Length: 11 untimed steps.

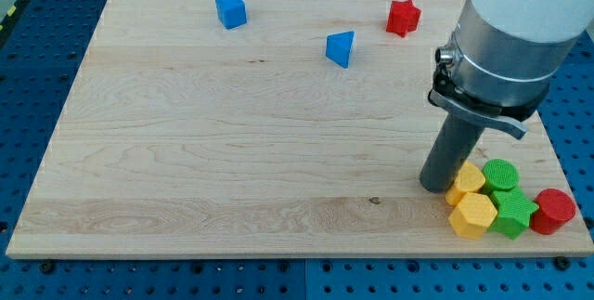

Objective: Move the blue triangle to the bottom of the red star

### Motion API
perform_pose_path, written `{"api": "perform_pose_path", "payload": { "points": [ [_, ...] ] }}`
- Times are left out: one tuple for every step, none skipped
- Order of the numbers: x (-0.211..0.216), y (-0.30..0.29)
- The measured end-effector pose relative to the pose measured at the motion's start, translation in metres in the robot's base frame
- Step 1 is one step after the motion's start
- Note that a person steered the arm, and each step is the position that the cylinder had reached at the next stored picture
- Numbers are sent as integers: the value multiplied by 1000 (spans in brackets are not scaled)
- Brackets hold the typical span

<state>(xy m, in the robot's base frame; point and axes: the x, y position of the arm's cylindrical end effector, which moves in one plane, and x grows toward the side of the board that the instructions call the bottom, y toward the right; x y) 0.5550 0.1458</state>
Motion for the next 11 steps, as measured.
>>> {"api": "perform_pose_path", "payload": {
  "points": [
    [-9,-3],
    [-50,-30],
    [-94,-69],
    [-141,-107],
    [-160,-143],
    [-192,-155],
    [-219,-139],
    [-219,-97],
    [-219,-60],
    [-221,-40],
    [-212,-11]
  ]
}}
